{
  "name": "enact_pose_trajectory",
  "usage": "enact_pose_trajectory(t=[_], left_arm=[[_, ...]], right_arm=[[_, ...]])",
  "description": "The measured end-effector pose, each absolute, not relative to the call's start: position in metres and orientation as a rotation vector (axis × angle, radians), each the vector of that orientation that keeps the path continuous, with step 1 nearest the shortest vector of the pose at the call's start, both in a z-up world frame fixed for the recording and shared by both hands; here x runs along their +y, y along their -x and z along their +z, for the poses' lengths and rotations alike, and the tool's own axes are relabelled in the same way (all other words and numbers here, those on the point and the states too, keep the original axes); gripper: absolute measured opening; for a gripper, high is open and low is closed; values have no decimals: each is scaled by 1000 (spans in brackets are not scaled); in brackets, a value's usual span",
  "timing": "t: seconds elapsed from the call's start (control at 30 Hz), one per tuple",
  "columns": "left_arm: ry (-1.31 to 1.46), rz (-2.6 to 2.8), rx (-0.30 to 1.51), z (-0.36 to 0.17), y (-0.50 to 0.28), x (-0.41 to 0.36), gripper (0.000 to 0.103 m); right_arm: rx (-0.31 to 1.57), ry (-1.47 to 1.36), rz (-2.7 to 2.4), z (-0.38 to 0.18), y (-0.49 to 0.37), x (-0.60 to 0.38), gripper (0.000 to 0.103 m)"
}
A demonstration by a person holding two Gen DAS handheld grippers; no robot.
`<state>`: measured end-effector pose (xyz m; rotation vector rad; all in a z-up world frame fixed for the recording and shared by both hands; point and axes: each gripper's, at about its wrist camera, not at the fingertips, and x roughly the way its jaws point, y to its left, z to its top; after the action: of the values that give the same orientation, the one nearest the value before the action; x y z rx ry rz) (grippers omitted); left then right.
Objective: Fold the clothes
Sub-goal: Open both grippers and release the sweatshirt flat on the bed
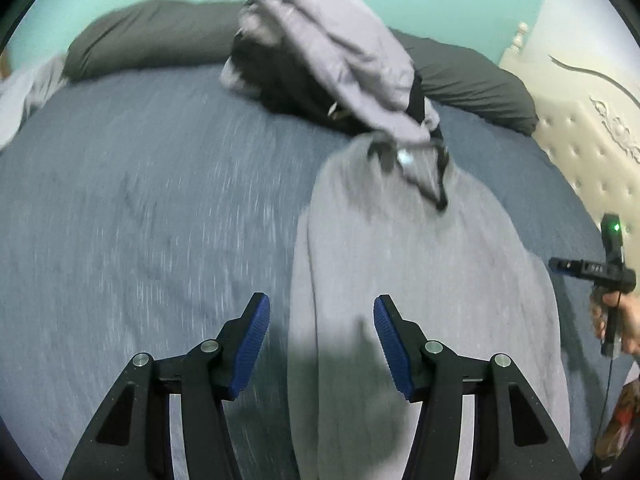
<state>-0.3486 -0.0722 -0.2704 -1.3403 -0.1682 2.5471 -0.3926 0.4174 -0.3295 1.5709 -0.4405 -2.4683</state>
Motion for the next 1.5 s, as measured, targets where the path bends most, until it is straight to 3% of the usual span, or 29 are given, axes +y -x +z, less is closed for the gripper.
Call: enact_pose_trajectory(t=[0.17, 0.3, 0.53, 0.6, 0.7, 0.87, 1.37, 1.5], left_arm=[[1358, 2565, -257, -292, 310, -78, 58], [1347, 2562, -355, -306, 292, -86, 58], [1318, 2552, -389, -320, 283, -95, 58], [1312, 2547, -395, -321, 283, -96, 58], [1308, 2543, -397, -323, 283, -95, 58], [1290, 2554, -423, -321, 281, -98, 58], [1261, 2570, -460, -316, 279, -108, 58], [1262, 2566, -455, -317, 280, -107, 58]], right_arm=[[-449, -1594, -2462, -348, 352, 414, 69], [-411, -1604, -2459, -356, 345, 397, 53], [-375, -1580, -2444, -364, 348, 372, 37], [-339, -1587, -2438, -368, 350, 364, 20], [-293, -1580, -2440, -370, 351, 354, 6], [-174, -1527, -2502, -349, 349, 342, 3], [282, -1345, -2902, -206, 358, 398, 2], [232, -1325, -2783, -204, 371, 376, 3]])
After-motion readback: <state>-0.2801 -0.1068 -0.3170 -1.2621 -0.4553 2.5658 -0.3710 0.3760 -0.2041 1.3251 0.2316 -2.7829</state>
